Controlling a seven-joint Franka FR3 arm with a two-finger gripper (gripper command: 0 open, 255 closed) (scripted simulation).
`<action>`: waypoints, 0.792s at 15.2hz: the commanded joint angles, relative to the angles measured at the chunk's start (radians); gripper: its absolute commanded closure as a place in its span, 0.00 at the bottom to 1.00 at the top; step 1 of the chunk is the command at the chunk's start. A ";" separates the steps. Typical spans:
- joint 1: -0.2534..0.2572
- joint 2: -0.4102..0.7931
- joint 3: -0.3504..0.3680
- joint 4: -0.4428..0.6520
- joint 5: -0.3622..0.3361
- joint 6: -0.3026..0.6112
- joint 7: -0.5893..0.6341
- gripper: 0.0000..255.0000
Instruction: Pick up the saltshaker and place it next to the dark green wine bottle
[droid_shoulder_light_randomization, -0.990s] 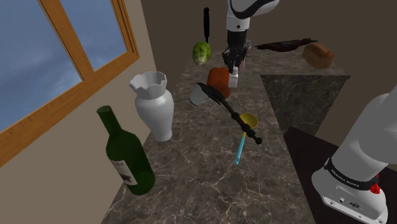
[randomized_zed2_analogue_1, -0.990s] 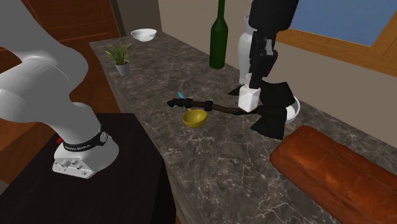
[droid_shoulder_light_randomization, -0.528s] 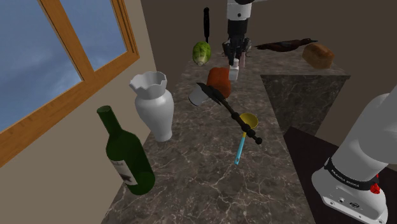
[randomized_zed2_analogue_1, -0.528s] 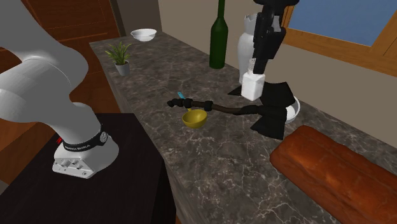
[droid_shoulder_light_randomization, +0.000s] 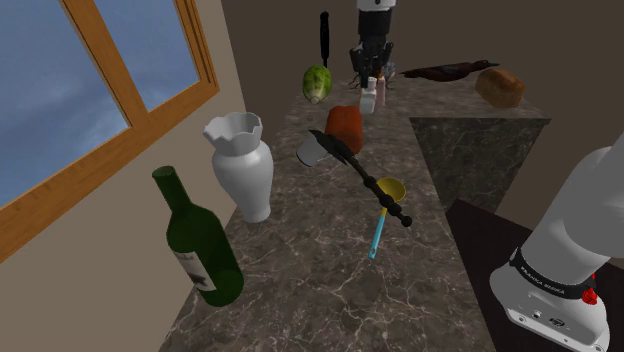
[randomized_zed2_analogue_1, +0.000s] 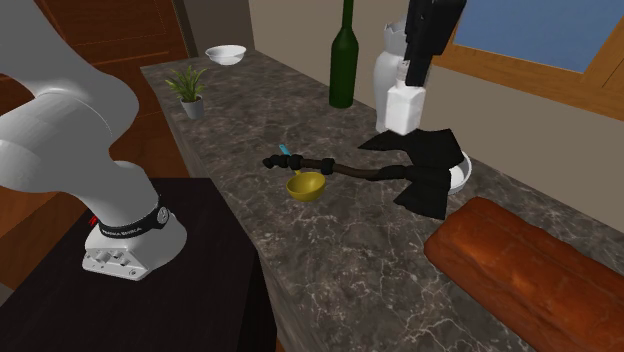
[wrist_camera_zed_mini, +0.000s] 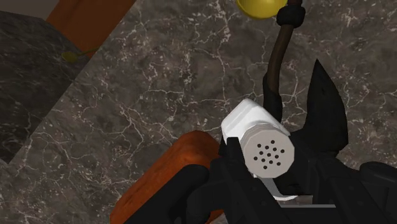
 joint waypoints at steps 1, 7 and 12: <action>0.000 0.002 0.000 0.031 0.000 -0.030 -0.001 1.00; 0.000 0.020 -0.001 0.133 0.001 -0.114 0.000 1.00; 0.000 0.042 -0.001 0.228 0.002 -0.186 0.000 1.00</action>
